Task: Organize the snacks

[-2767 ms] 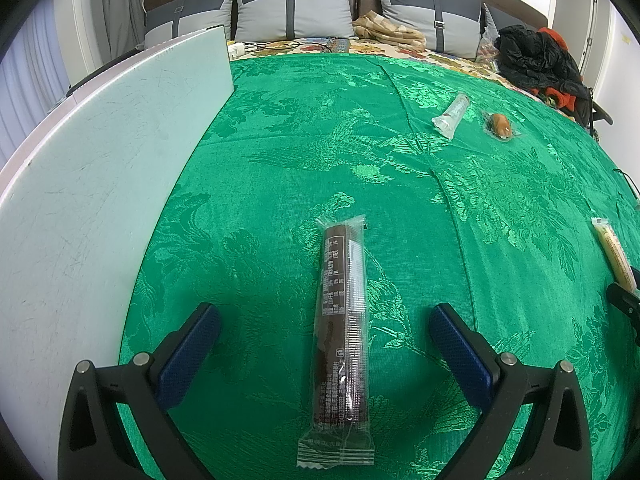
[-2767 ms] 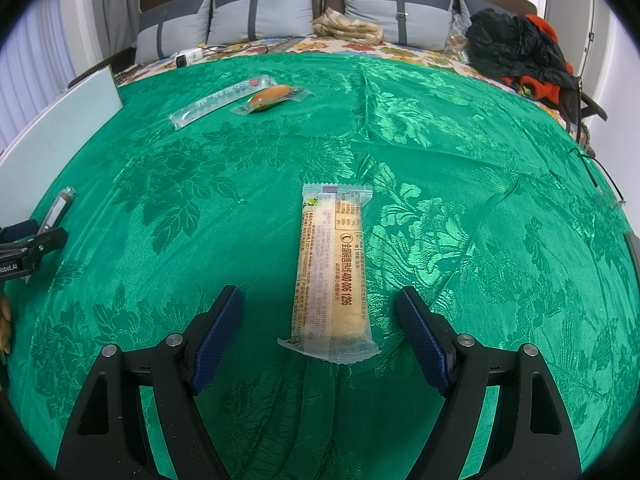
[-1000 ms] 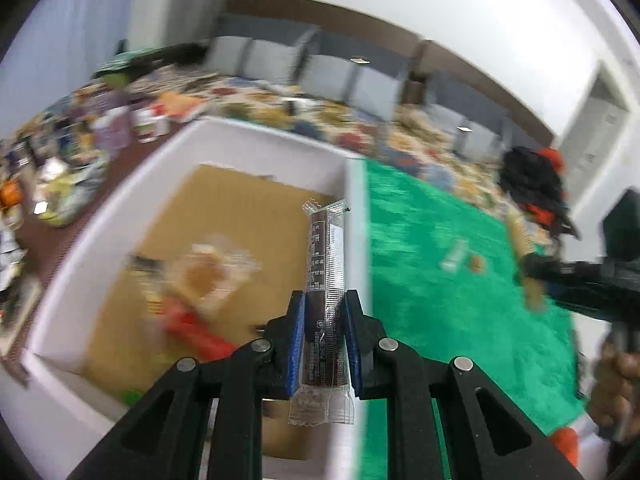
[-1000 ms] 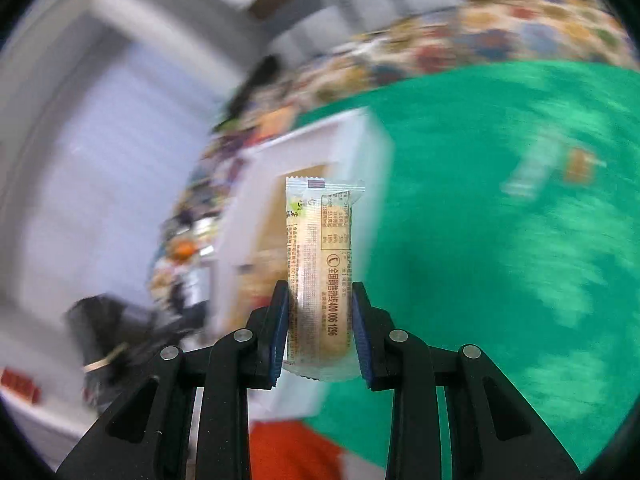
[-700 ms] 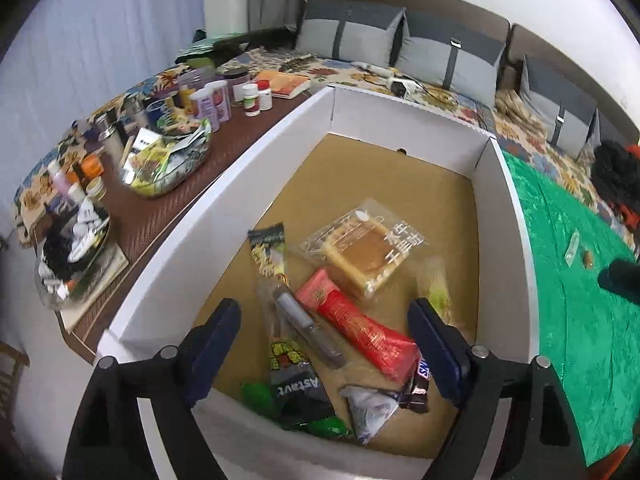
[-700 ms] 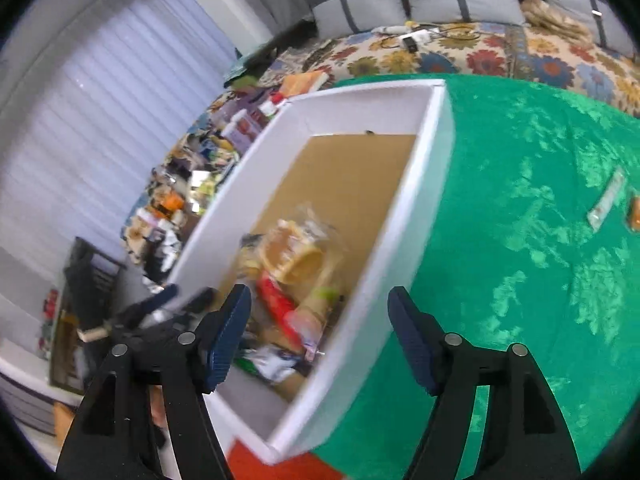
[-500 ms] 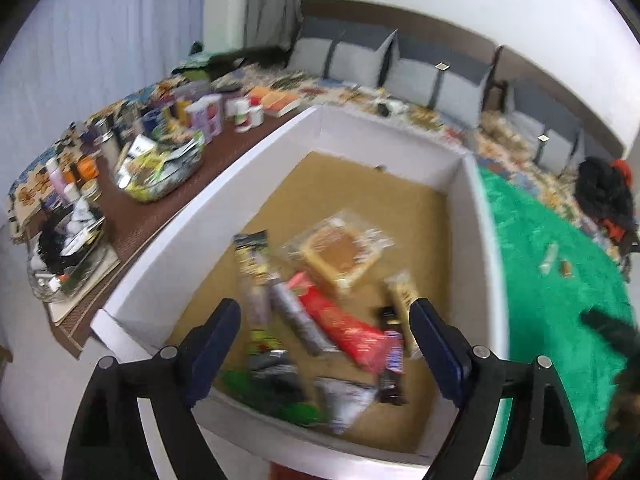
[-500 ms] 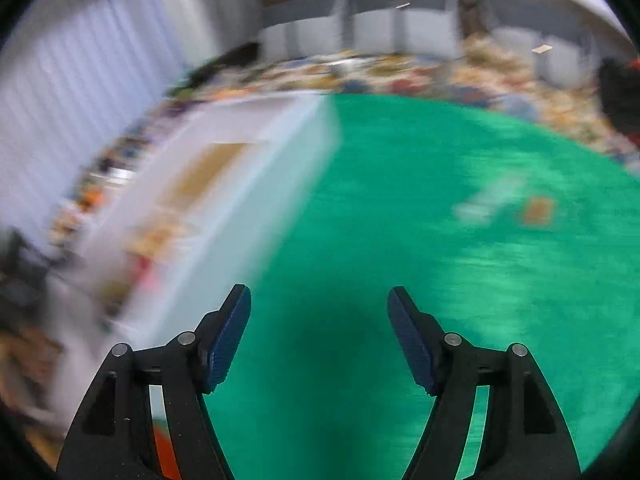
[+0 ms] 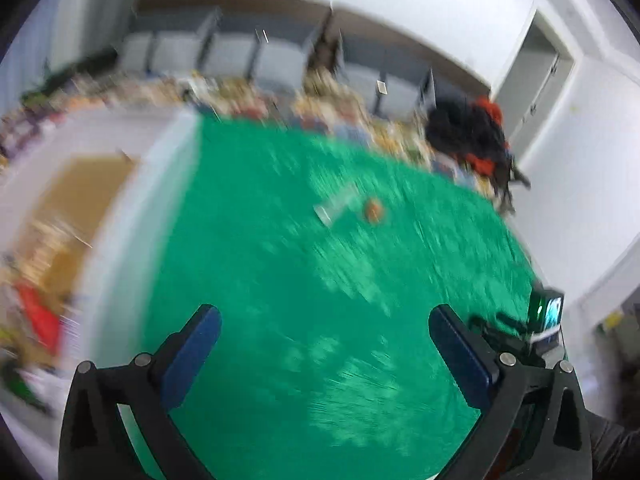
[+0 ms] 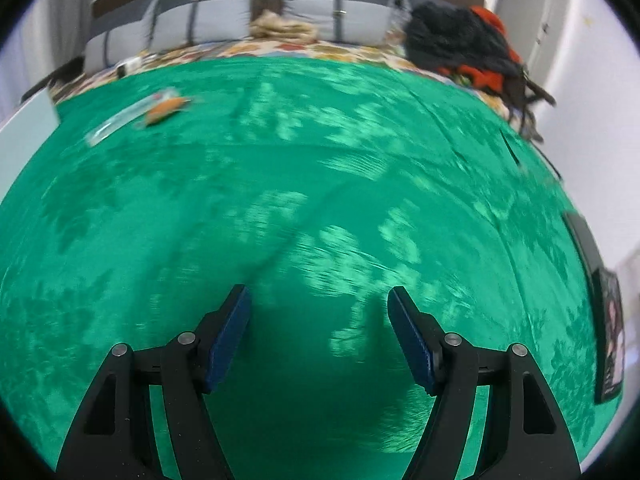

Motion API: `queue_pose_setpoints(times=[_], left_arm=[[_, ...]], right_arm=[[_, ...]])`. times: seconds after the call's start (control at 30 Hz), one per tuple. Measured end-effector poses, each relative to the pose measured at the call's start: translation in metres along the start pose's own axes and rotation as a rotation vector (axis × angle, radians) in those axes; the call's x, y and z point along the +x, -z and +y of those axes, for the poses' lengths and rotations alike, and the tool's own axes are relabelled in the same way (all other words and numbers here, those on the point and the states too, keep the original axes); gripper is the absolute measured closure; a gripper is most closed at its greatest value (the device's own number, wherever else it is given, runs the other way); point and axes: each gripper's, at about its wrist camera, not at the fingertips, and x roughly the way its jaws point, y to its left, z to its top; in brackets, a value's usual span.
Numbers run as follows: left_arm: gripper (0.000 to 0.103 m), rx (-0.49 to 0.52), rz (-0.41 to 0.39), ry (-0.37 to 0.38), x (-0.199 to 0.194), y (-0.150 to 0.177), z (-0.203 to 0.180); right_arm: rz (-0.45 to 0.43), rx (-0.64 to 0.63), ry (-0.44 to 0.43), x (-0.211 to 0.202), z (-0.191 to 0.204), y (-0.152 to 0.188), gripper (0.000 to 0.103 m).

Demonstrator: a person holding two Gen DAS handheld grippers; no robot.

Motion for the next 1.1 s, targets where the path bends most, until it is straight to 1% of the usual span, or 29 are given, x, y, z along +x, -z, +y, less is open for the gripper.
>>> queue_pose_setpoints(times=[0.03, 0.1, 0.17, 0.2, 0.3, 0.37, 0.43, 0.5, 0.67, 1.1], left_arm=[[0.000, -0.002, 0.034, -0.002, 0.024, 0.006, -0.007], [0.001, 0.006, 0.090, -0.031, 0.065, 0.017, -0.021], [0.001, 0.023, 0.124, -0.063, 0.096, 0.022, -0.028], [0.001, 0.044, 0.142, -0.094, 0.116, 0.024, -0.032], [0.001, 0.104, 0.139, -0.151, 0.146, 0.026, -0.042], [0.001, 0.151, 0.134, -0.187, 0.159, 0.025, -0.047], [0.001, 0.177, 0.137, -0.203, 0.169, 0.027, -0.047], [0.001, 0.207, 0.121, -0.229, 0.171, 0.030, -0.047], [0.000, 0.249, 0.105, -0.224, 0.170, 0.034, -0.048], [0.000, 0.249, 0.102, -0.226, 0.171, 0.034, -0.049]], right_arm=[[-0.010, 0.024, -0.019, -0.001, -0.004, 0.002, 0.026], [0.002, 0.064, -0.045, -0.003, -0.010, 0.005, 0.024], [0.005, 0.075, -0.054, -0.004, -0.008, 0.005, 0.021], [0.006, 0.070, -0.050, -0.005, -0.008, 0.005, 0.021], [0.008, 0.072, -0.048, -0.004, -0.004, 0.004, 0.020], [0.008, 0.073, -0.046, -0.002, -0.004, 0.004, 0.019], [0.009, 0.073, -0.047, -0.002, -0.004, 0.003, 0.019], [0.009, 0.073, -0.046, -0.002, -0.004, 0.003, 0.019], [0.008, 0.073, -0.046, -0.002, -0.004, 0.003, 0.019], [0.009, 0.075, -0.044, 0.001, -0.006, 0.001, 0.018]])
